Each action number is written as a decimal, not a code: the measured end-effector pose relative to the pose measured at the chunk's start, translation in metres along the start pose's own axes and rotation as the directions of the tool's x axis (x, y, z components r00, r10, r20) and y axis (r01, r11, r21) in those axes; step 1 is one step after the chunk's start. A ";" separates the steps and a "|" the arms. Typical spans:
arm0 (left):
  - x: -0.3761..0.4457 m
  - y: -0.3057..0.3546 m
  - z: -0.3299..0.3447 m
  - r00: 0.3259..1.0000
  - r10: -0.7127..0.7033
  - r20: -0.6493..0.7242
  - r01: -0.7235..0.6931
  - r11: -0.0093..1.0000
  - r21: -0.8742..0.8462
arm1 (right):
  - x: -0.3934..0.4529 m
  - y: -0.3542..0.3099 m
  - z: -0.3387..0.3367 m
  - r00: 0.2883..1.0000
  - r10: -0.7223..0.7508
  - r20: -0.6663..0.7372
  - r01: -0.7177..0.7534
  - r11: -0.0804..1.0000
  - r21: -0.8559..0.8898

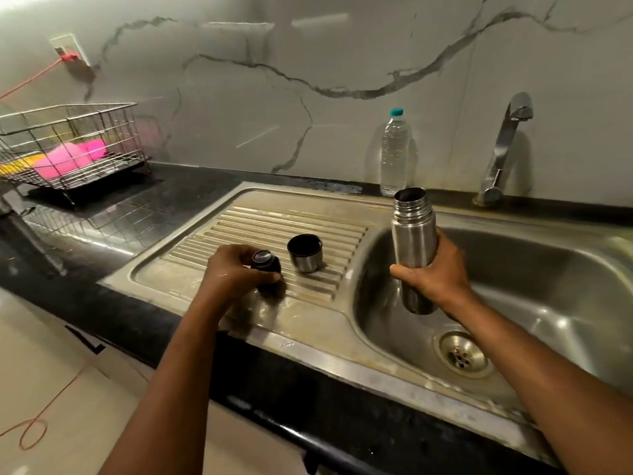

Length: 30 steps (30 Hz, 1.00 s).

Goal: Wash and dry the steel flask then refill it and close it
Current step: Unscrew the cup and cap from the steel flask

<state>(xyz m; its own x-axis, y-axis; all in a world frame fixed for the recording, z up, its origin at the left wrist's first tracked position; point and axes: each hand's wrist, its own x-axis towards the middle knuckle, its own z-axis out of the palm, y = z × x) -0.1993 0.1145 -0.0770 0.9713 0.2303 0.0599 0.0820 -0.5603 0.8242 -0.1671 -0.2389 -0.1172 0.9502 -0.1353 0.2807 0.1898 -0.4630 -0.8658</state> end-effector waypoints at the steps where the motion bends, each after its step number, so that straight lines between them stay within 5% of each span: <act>1: 0.000 0.000 0.002 1.000 -0.003 -0.007 0.003 1.000 0.006 | 0.000 0.000 0.000 1.000 0.006 -0.004 -0.006 1.000 -0.003; 6: -0.004 0.014 -0.002 0.997 -0.039 -0.072 0.049 0.989 0.141 | 0.000 -0.005 -0.013 0.999 0.035 -0.016 -0.036 0.999 -0.025; 10: -0.027 0.062 0.014 0.927 0.271 -0.259 -0.196 0.939 0.284 | -0.002 -0.008 -0.037 0.997 0.069 -0.031 -0.072 0.994 -0.079; 13: -0.035 0.102 0.058 0.866 0.482 -0.133 -0.458 0.872 0.172 | -0.004 -0.013 -0.059 0.995 0.095 -0.043 -0.101 0.982 -0.160; 16: -0.018 0.125 0.105 0.845 0.514 0.145 -0.533 0.828 0.175 | -0.005 -0.022 -0.089 0.998 0.058 0.010 -0.051 0.930 -0.364; 18: -0.005 0.131 0.129 0.824 0.480 0.301 -0.552 0.800 0.235 | -0.003 -0.030 -0.110 0.998 0.032 0.052 0.003 0.824 -0.567; 22: 0.013 0.110 0.152 0.821 0.446 0.358 -0.558 0.759 0.334 | 0.008 -0.038 -0.137 0.985 0.063 0.161 0.109 0.492 -0.864; 30: 0.027 0.093 0.158 0.816 0.454 0.357 -0.574 0.706 0.414 | 0.019 -0.038 -0.141 0.923 0.082 0.377 0.383 -0.076 -0.921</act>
<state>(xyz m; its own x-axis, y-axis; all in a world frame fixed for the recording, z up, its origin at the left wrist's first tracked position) -0.1303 -0.0570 -0.0874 0.9097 -0.3509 0.2220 -0.4075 -0.8572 0.3149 -0.1907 -0.3474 -0.0207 0.9854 0.1675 0.0317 0.1220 -0.8228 0.5551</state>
